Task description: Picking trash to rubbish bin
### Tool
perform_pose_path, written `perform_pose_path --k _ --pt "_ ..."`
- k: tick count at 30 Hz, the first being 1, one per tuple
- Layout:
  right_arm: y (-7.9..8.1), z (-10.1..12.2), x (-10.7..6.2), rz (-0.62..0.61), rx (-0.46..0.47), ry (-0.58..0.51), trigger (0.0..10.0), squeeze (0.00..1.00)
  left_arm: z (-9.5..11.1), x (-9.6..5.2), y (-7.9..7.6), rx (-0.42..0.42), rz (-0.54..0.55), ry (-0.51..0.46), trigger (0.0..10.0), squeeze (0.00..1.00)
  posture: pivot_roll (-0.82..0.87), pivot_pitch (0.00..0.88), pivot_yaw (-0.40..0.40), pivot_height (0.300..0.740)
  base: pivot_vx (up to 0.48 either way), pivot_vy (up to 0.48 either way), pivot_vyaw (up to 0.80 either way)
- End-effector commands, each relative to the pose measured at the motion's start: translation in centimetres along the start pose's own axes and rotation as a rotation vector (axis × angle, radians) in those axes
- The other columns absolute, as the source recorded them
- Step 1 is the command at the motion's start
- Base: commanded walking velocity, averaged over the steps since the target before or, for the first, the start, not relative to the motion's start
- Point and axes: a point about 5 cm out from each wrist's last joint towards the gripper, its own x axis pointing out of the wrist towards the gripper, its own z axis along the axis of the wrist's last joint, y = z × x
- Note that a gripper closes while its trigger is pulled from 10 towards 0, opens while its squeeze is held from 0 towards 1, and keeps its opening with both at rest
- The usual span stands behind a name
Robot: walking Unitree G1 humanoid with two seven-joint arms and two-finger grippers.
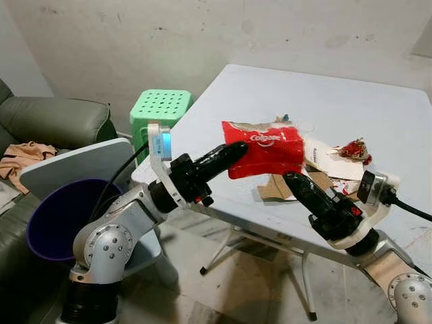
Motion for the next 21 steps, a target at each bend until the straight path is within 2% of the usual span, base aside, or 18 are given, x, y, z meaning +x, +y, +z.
perform_pose_path --k 1,5,6,7,8,9,10,11,12,13,16,17,21 --pt "-0.4 0.1 0.0 -0.037 -0.023 0.000 10.0 1.00 0.0 -0.3 0.5 0.040 0.041 0.012 0.0 0.00 0.07 0.023 0.023 0.740 0.000 0.000 0.00" --pt "-1.1 -0.1 0.2 -0.098 -0.062 -0.001 10.0 1.00 -0.2 -0.5 1.4 0.067 0.126 0.007 0.0 0.00 0.07 0.019 0.024 0.740 0.000 0.000 0.00" --pt "-1.7 -0.1 0.3 -0.161 -0.107 -0.009 10.0 1.00 -0.4 -0.6 2.5 0.148 0.221 0.027 0.3 0.00 0.07 0.017 0.023 0.740 0.000 0.000 0.00" --pt "-1.9 -0.1 0.4 -0.176 -0.114 -0.010 10.0 1.00 -0.4 -0.6 2.8 0.168 0.250 0.033 0.3 0.00 0.07 0.017 0.023 0.740 0.000 0.000 0.00" --pt "-2.1 -0.1 0.4 -0.193 -0.114 -0.009 10.0 0.69 -0.4 -0.6 3.2 0.175 0.291 0.040 4.5 0.00 0.07 0.017 0.023 0.740 0.000 0.000 0.00" --pt "-2.1 -0.1 0.4 -0.202 -0.123 -0.011 10.0 0.51 -0.5 -0.6 3.4 0.171 0.305 0.040 10.0 0.00 0.08 0.017 0.022 0.740 0.000 0.000 0.00" --pt "-2.4 0.0 0.4 -0.232 -0.137 -0.019 10.0 0.00 -0.4 -0.7 3.8 0.184 0.342 0.037 10.0 0.00 0.07 0.017 0.023 0.740 0.000 0.000 0.00" --pt "-3.2 0.1 0.5 -0.302 -0.176 -0.027 10.0 0.00 -0.2 -0.8 4.7 0.219 0.426 0.029 10.0 0.00 0.08 0.016 0.022 0.740 0.000 0.000 0.00" --pt "-3.5 0.2 0.5 -0.333 -0.207 -0.030 10.0 0.00 0.0 -0.9 5.1 0.240 0.461 0.024 10.0 0.00 0.08 0.015 0.023 0.740 0.000 0.000 0.00" --pt "-3.5 0.2 0.5 -0.333 -0.207 -0.030 10.0 0.00 0.0 -0.9 5.1 0.240 0.461 0.024 10.0 0.00 0.08 0.015 0.023 0.740 0.000 0.000 0.00" --pt "-4.5 0.4 0.6 -0.446 -0.275 -0.035 10.0 0.00 0.3 -1.1 5.8 0.291 0.547 -0.006 10.0 0.00 0.07 0.014 0.025 0.740 0.000 0.000 0.00" --pt "-5.4 0.4 0.6 -0.553 -0.327 -0.007 10.0 0.00 0.6 -1.2 6.2 0.350 0.609 -0.013 10.0 0.00 0.07 0.016 0.027 0.740 0.000 0.000 0.00" --pt "-5.8 0.3 0.9 -0.625 -0.386 0.009 10.0 0.00 0.8 -1.3 6.8 0.491 0.699 0.008 10.0 0.00 0.08 0.020 0.030 0.740 0.000 0.000 0.00"
